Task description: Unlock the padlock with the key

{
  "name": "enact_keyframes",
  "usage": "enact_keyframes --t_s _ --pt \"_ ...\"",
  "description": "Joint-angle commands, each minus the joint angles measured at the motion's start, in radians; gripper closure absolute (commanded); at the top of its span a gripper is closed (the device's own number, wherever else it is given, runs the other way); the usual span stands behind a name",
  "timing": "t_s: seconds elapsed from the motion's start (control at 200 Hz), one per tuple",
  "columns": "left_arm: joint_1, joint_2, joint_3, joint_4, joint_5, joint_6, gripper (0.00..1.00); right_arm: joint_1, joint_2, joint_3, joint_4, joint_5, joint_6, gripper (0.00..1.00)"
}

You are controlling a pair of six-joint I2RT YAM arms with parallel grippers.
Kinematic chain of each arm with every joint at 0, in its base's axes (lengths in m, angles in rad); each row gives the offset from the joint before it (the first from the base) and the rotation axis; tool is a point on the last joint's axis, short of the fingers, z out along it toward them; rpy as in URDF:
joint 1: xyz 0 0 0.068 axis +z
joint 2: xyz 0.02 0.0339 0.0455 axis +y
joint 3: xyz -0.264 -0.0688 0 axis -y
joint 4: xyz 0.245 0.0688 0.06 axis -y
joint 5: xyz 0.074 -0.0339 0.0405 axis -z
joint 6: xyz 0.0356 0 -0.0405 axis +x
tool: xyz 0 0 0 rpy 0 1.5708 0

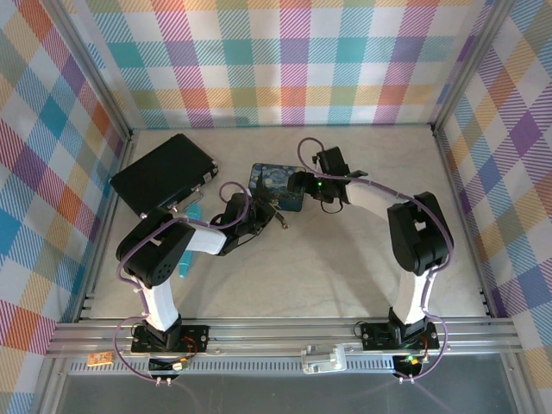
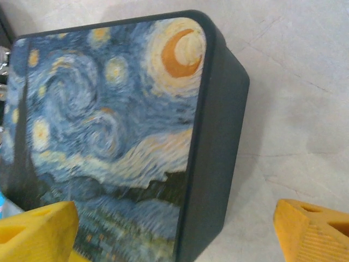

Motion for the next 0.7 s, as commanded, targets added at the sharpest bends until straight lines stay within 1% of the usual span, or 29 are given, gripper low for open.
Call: enact_keyframes --t_s 0.0,0.24,0.345,0.51,0.695 --pt "-0.007 0.014 -0.016 0.043 -0.038 -0.019 1.00 0.003 0.013 0.015 0.045 0.024 0.069 0.09" --pt "-0.016 0.001 -0.044 0.078 -0.147 -0.066 1.00 0.003 -0.050 -0.120 0.109 0.105 0.155 0.14" --pt "-0.021 -0.004 -0.047 0.079 -0.190 -0.089 1.00 0.003 -0.073 -0.162 0.111 0.144 0.180 0.14" --pt "-0.030 -0.003 -0.076 0.147 -0.253 -0.152 1.00 0.003 -0.093 -0.207 0.140 0.171 0.220 0.17" --pt "-0.035 -0.027 -0.111 0.210 -0.327 -0.185 1.00 -0.001 -0.110 -0.233 0.153 0.206 0.241 0.19"
